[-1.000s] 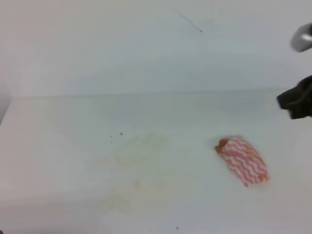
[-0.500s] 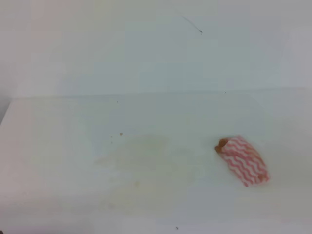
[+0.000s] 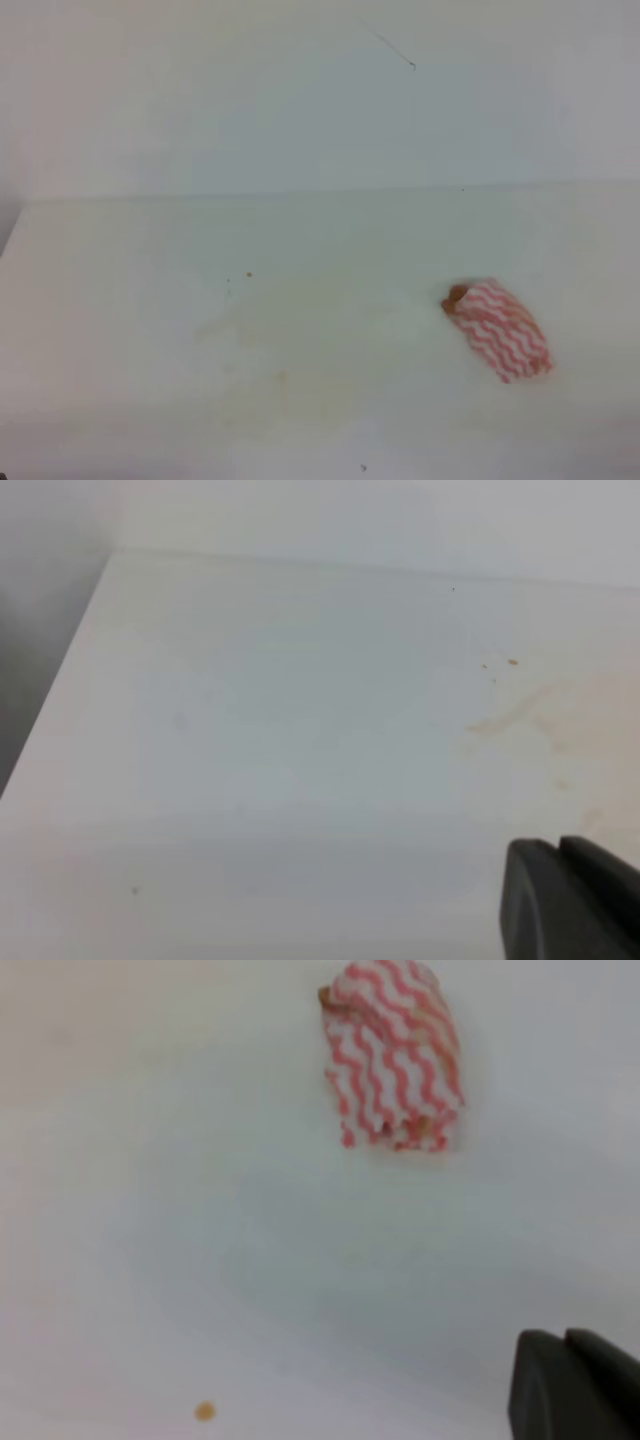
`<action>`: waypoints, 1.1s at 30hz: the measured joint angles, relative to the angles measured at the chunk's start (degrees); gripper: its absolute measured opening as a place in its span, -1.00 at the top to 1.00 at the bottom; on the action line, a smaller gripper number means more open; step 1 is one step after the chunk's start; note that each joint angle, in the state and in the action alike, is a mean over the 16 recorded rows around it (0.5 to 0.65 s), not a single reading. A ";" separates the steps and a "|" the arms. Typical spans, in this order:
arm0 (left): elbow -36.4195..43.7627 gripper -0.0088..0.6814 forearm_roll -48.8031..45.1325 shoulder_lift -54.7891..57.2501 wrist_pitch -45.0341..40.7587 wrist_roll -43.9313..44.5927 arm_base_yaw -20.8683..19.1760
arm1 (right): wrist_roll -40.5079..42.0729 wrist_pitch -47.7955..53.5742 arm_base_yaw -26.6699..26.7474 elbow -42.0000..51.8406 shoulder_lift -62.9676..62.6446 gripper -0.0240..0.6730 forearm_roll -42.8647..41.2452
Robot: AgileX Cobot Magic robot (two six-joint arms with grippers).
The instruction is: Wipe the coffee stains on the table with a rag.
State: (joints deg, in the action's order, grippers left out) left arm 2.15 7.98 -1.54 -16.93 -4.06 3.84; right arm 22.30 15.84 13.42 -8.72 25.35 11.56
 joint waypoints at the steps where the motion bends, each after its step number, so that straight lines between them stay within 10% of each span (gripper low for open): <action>1: 0.00 0.97 0.00 0.00 0.00 0.00 0.00 | 0.01 -0.02 -0.45 0.68 -1.68 0.92 -0.20; 18: 0.00 0.97 0.00 0.00 0.00 0.00 0.00 | -5.81 1.52 -13.90 8.84 -26.31 0.93 -3.20; 33: 0.00 0.97 0.00 0.00 0.00 0.00 0.00 | -7.43 3.10 -15.03 9.48 -26.54 0.93 -3.93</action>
State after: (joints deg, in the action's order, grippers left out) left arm 2.15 7.98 -1.54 -16.93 -4.06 3.84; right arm 14.87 18.93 -1.60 0.76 -1.19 7.63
